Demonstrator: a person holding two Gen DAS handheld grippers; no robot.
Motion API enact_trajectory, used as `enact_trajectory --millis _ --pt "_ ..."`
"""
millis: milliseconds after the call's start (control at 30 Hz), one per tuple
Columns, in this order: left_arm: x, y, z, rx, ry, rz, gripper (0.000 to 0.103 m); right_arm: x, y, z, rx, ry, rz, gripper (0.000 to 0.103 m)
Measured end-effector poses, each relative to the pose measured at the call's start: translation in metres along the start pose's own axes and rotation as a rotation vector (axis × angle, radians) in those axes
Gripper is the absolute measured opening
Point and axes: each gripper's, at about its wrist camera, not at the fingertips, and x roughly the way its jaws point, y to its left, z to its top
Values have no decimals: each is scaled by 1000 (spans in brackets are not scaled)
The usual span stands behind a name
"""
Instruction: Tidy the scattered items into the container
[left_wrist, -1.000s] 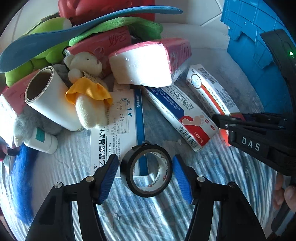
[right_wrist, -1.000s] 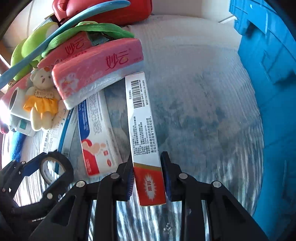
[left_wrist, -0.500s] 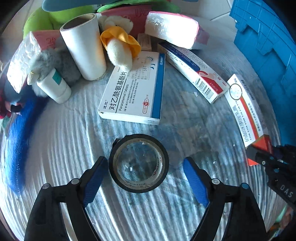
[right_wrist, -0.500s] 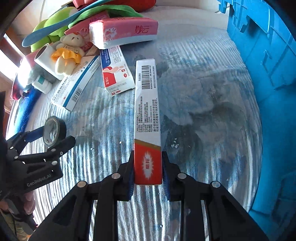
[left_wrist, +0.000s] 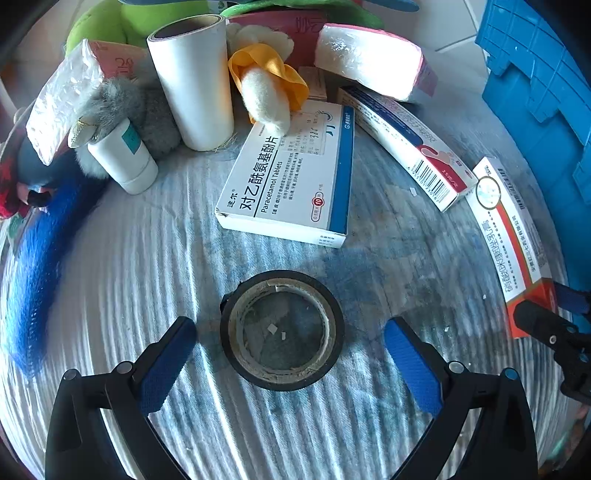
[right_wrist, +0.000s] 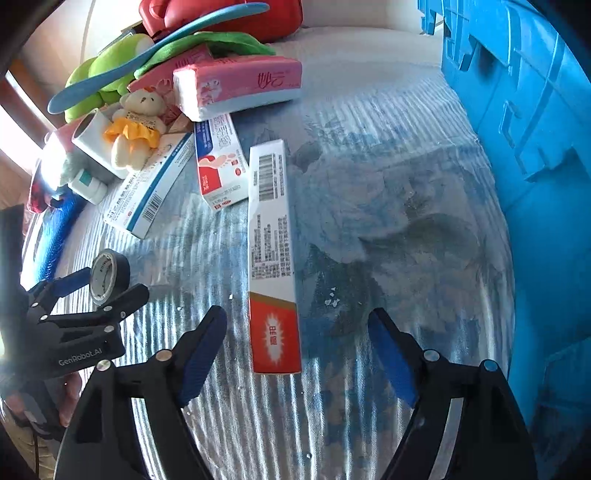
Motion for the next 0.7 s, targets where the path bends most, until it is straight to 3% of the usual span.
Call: enact_trajectory --millis 67,167,233,267,300,667,700 --pt "-3 1 2 -1 -8 1 98 -3 4 9 -12 -12 0 72" --pt "-10 0 8 9 -29 -4 74 -8 16 17 -26 -14 7 70" --pt "-14 0 13 13 -36 -10 59 -3 2 7 -38 2 13 51" --pt "-15 1 15 11 -37 -8 57 3 -1 2 -45 15 5 30" --pt "-16 3 17 7 -39 -1 57 6 3 1 -62 15 -18 23" --pt "-61 24 32 -33 -138 29 56 -22 29 -13 -144 -59 16 23" --pt "-57 20 22 -35 -145 32 56 -26 31 -14 -150 -68 20 23"
